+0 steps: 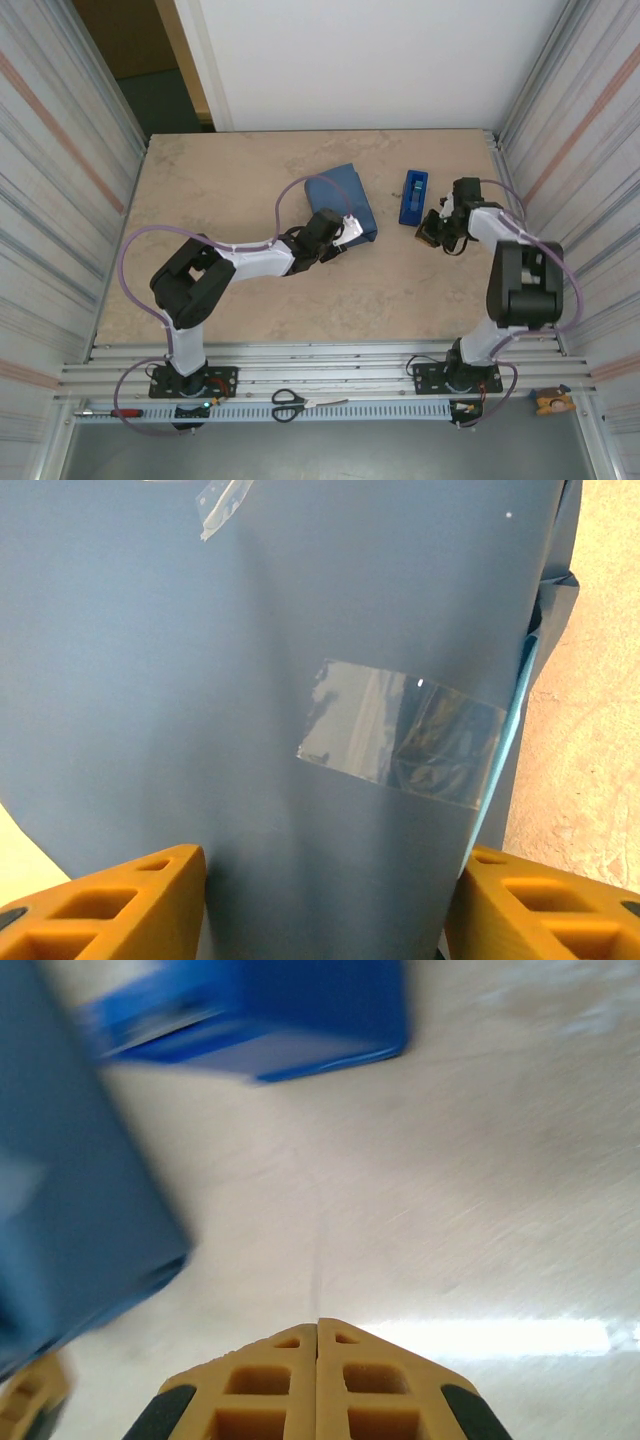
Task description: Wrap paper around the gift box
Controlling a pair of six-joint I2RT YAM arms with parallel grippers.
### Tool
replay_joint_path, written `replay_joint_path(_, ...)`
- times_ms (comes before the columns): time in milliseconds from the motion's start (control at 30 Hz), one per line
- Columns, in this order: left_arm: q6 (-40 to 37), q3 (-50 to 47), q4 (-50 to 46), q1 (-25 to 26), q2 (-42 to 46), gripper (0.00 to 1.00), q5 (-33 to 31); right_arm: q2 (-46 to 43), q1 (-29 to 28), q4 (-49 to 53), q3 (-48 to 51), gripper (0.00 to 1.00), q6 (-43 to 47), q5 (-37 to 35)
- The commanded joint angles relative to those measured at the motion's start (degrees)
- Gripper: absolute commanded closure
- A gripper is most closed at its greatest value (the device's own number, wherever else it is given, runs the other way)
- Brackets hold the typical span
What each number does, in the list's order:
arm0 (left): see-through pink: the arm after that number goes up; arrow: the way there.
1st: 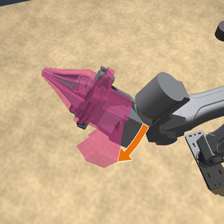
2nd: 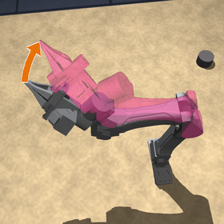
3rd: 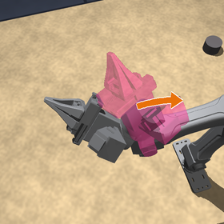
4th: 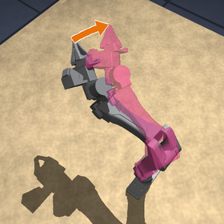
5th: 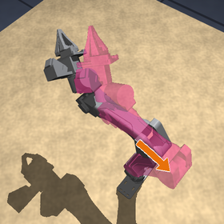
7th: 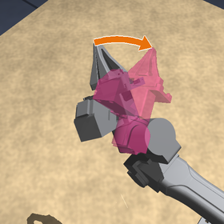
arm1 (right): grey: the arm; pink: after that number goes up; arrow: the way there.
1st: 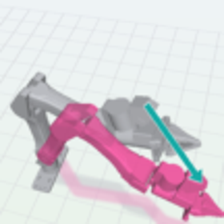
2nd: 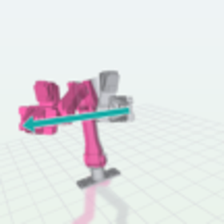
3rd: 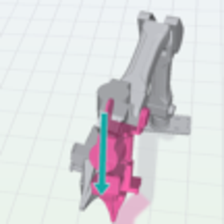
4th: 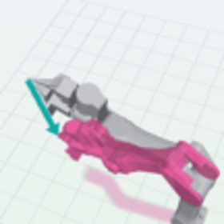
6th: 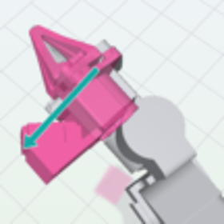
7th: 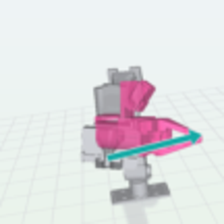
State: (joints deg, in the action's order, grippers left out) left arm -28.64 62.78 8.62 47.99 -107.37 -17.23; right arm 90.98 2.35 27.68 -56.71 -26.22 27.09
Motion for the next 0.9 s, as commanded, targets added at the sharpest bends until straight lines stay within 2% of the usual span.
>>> replay_joint_path(0,1.5,-0.6,-5.2,0.4,-1.9,0.39,1.0,-6.5,-0.7,0.6,2.3,1.00,4.6,13.9)
replay_joint_path(100,1.6,-0.7,-5.1,0.4,-1.9,0.39,0.9,-8.6,-1.4,-0.2,4.1,1.00,6.5,21.2)
replay_joint_path(200,1.9,-1.0,-4.7,0.4,-2.1,0.39,1.0,-7.7,-3.3,-0.6,4.3,1.00,8.5,25.6)
replay_joint_path(300,2.2,-0.7,-4.8,0.4,-2.2,0.39,1.1,-6.0,-5.8,-1.9,4.1,1.00,8.9,26.9)
replay_joint_path(567,2.2,-0.7,-4.9,0.4,-2.5,0.39,1.1,0.6,-12.6,-14.1,4.2,1.00,1.3,27.7)
replay_joint_path(733,1.9,-0.6,-5.0,0.4,-2.6,0.39,1.0,4.2,-14.4,-21.2,4.5,1.00,-2.6,27.1)
replay_joint_path(867,1.9,-0.6,-4.9,0.4,-2.7,0.39,0.9,6.3,-15.8,-23.1,3.6,1.00,-3.2,27.5)
